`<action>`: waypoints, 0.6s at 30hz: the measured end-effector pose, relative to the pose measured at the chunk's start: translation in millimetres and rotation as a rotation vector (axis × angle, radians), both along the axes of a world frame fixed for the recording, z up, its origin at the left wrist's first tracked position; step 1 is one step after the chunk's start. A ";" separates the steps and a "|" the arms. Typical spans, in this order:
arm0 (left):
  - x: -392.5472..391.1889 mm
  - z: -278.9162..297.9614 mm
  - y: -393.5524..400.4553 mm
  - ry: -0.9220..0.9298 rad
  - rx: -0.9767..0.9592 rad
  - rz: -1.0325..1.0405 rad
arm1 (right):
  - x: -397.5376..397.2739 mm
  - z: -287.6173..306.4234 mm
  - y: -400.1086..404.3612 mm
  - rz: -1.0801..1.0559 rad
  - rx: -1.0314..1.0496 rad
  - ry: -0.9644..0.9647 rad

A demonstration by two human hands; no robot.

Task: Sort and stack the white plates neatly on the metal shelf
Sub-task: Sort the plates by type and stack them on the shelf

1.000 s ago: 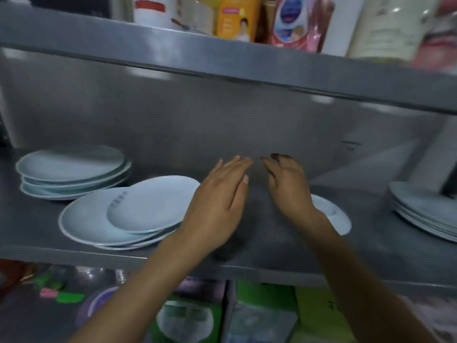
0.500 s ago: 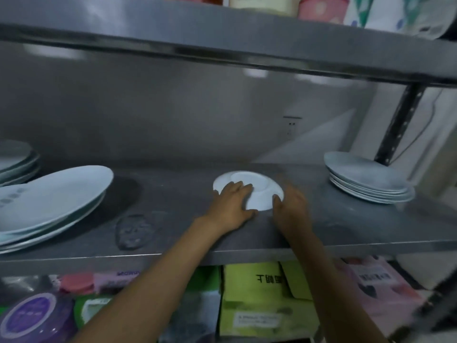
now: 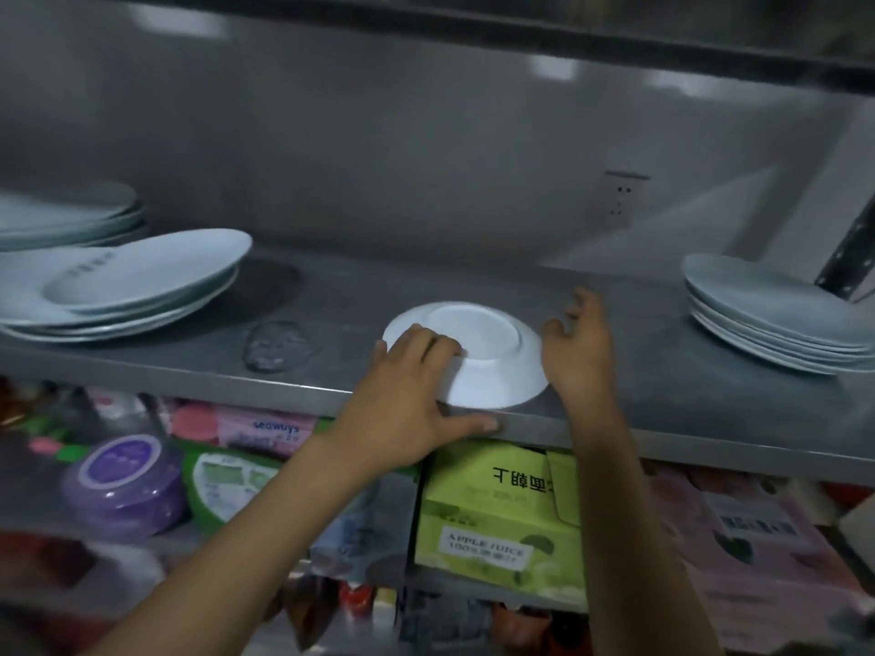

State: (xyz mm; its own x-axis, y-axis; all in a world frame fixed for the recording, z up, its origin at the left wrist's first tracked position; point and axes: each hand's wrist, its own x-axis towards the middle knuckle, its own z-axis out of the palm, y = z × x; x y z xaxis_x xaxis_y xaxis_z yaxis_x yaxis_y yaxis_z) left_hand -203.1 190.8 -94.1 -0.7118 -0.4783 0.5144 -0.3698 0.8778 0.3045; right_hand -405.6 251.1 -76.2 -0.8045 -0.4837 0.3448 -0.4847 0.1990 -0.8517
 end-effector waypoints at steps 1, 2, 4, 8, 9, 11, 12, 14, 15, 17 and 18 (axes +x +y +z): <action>7.2 -2.1 2.6 -0.012 -0.031 0.005 | 0.2 0.7 -0.2 0.012 -0.006 -0.008; 13.0 -3.1 4.5 -0.015 -0.064 0.012 | -0.4 1.0 -0.9 0.020 -0.018 -0.007; 23.5 -3.0 5.3 -0.010 -0.123 0.038 | 0.9 1.6 -3.1 0.034 -0.055 0.008; 41.9 -1.3 13.1 -0.020 -0.217 0.045 | 9.6 4.7 -1.6 0.088 -0.115 0.065; 46.2 -1.7 15.1 -0.009 -0.230 0.065 | 11.0 5.7 0.2 0.107 -0.131 0.083; 53.4 -0.5 17.7 0.029 -0.221 0.131 | 13.9 6.8 1.6 0.133 -0.165 0.102; 56.0 2.0 17.4 0.058 -0.222 0.161 | 16.2 7.4 1.2 0.143 -0.180 0.105; 61.3 8.2 12.7 0.112 -0.257 0.193 | 23.4 10.0 -2.2 0.175 -0.204 0.098; 63.9 11.3 9.6 0.142 -0.281 0.197 | 27.6 11.8 -3.4 0.203 -0.223 0.088; 72.1 16.7 3.1 0.190 -0.309 0.209 | 37.6 16.4 -5.6 0.265 -0.284 0.080; 77.2 18.5 -0.3 0.207 -0.314 0.226 | 41.6 18.4 -7.1 0.282 -0.314 0.074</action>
